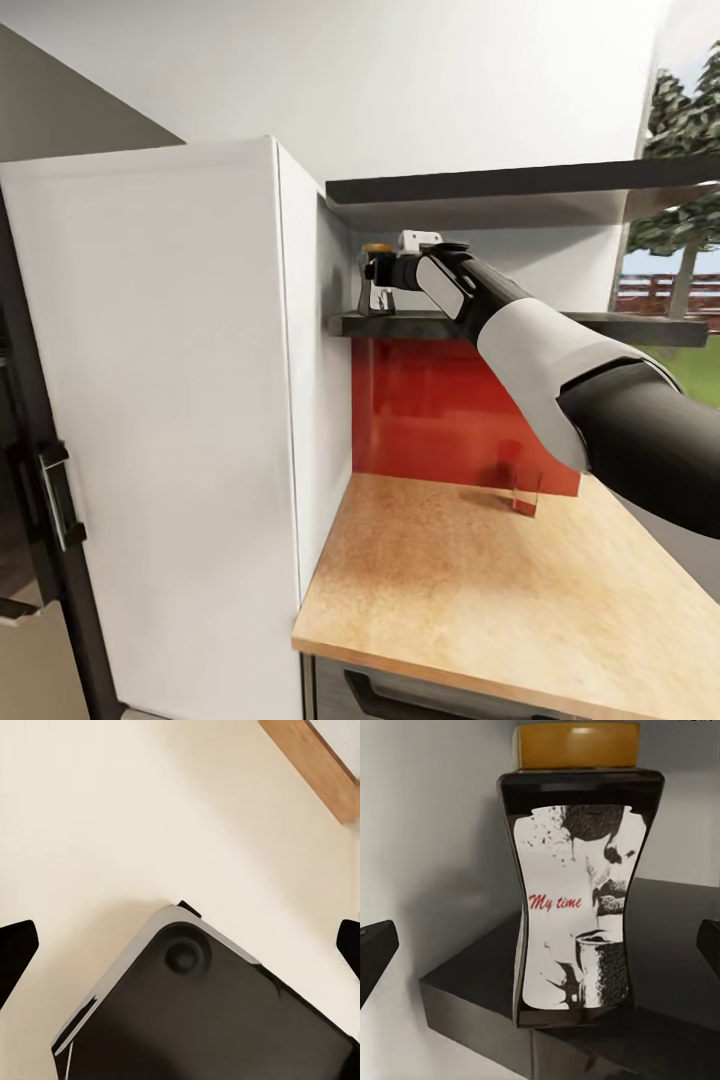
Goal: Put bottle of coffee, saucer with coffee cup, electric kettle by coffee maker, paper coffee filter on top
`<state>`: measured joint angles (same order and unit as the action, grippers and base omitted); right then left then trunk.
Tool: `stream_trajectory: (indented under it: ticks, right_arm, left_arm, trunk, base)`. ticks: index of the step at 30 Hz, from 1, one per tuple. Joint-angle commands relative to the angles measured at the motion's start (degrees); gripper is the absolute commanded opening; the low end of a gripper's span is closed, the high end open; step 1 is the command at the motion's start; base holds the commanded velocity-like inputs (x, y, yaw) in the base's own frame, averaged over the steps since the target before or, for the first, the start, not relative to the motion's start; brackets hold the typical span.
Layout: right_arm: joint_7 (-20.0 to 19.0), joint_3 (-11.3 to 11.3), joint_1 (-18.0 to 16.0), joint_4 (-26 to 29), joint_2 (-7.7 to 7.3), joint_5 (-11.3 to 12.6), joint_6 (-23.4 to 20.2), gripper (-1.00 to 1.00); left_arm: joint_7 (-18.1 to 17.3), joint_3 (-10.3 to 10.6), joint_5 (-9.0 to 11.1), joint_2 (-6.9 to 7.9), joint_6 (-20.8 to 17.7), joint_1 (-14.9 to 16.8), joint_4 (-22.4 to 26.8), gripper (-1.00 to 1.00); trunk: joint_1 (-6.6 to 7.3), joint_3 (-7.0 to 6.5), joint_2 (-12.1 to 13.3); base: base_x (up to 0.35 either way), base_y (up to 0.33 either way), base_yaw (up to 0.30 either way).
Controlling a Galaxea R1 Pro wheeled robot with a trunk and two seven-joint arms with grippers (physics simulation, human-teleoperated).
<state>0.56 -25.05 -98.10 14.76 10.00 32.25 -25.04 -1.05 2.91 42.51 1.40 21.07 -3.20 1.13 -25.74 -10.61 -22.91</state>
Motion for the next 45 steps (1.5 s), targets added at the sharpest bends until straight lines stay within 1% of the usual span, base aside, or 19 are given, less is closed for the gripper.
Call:
stream_trajectory:
  ticks: [1,5,11,18,28,45]
  right_arm:
    - [0.1,-0.2,0.0,0.0,0.00,-0.3,-0.2,1.00]
    - [0.0,-0.2,0.0,0.0,0.00,-1.1,-0.2,1.00]
    - [0.0,-0.2,0.0,-1.0,0.00,-1.4,-0.2,1.00]
    - [0.0,-0.2,0.0,-1.3,0.00,-1.5,-0.2,1.00]
    - [0.0,-0.3,0.0,-1.8,0.00,-1.5,-0.2,1.00]
    - [0.0,-0.3,0.0,-2.1,0.00,-1.4,-0.2,1.00]
  left_arm:
    - [-0.1,0.3,0.5,0.01,0.1,-0.1,0.1,1.00]
    - [-0.2,0.3,0.5,-0.04,0.1,-0.1,0.1,1.00]
    - [-0.2,0.3,0.5,-0.08,0.3,-0.1,0.1,1.00]
    - [-0.1,0.3,0.5,-0.08,0.3,-0.1,0.1,1.00]
    - [-0.1,0.3,0.5,-0.06,0.3,-0.1,0.1,1.00]
    - [-0.2,0.3,0.5,0.05,0.2,-0.1,0.0,1.00]
  trunk:
    - [-0.04,0.01,0.0]
    - [-0.04,0.01,0.0]
    - [-0.04,0.01,0.0]
    - [-0.04,0.01,0.0]
    - [-0.04,0.01,0.0]
    - [-0.04,0.01,0.0]
  base:
    - [0.232,0.000,0.000]
    - [0.151,0.000,0.000]
    - [0.027,0.000,0.000]
    - [0.014,0.000,0.000]
    - [0.213,0.000,0.000]
    - [0.019,0.000,0.000]
